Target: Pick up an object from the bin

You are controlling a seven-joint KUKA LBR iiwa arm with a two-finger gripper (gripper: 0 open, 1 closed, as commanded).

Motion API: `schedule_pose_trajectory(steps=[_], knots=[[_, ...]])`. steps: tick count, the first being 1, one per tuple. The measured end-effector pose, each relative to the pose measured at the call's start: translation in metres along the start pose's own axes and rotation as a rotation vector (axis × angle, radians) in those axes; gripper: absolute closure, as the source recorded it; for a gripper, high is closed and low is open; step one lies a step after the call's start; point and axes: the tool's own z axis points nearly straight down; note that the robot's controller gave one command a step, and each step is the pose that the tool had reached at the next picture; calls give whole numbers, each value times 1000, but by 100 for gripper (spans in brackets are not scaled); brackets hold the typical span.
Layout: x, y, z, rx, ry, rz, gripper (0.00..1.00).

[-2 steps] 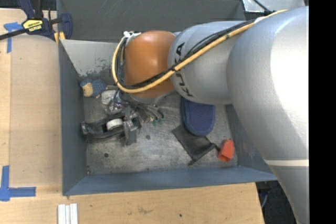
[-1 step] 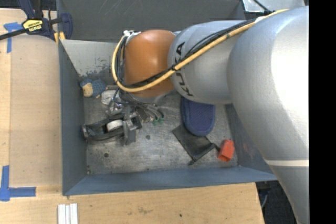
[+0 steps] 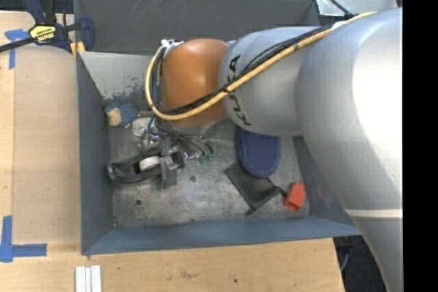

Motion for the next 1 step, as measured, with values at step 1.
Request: schedule_pose_trajectory(steps=[1], knots=[[-1,0,-106,4,-3,2,100]])
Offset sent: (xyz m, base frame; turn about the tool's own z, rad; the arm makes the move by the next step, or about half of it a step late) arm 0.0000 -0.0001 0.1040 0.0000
